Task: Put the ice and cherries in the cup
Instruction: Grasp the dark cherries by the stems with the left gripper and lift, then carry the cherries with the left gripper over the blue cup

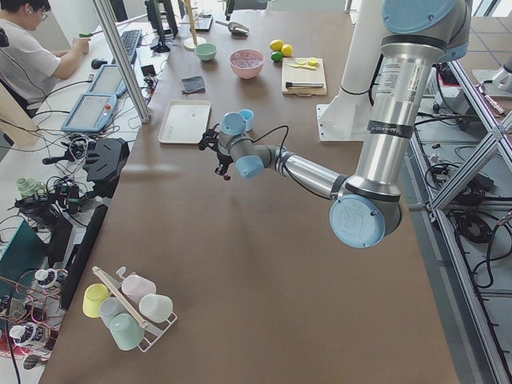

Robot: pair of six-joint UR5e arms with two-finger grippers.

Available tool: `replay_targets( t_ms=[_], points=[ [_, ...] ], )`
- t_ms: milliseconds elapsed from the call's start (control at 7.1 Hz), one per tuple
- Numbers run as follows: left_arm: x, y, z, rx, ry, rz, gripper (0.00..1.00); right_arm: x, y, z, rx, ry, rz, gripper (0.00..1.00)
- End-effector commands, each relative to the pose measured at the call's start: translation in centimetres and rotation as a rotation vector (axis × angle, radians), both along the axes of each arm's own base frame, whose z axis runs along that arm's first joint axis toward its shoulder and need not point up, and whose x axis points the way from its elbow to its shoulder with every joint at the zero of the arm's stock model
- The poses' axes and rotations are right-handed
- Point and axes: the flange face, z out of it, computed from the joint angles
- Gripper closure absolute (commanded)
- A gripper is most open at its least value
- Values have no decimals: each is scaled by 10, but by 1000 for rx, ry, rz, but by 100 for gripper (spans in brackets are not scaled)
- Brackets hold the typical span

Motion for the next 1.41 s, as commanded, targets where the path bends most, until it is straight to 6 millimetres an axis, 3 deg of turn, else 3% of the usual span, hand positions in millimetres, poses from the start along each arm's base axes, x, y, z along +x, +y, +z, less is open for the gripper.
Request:
replay_targets(
  t_ms=[0,141,282,422,563,845,985,1126,1267],
  points=[
    [-6,4,-80,11,132,-63,100,-12,1,-1,2,1,-21,0],
    [2,4,-119,-4,198,-83,100,-12,2,0,2,1,-21,0],
    [19,11,-140,-24,235,-70,100,-14,2,1,0,1,-24,0],
    [38,19,-144,-14,234,-63,100,-14,2,2,-1,7,-20,0],
    [84,38,-159,36,225,-95,100,-15,2,2,-1,7,-21,0],
    [124,61,-173,67,228,-92,100,-20,0,6,4,33,-8,0],
    [156,73,-178,85,220,-114,100,-18,6,8,2,31,-11,0],
    [172,79,-192,85,233,-140,100,-22,5,11,-4,33,-17,0],
    [187,75,-192,82,222,-137,100,-22,6,10,-1,32,-17,0]
  ],
)
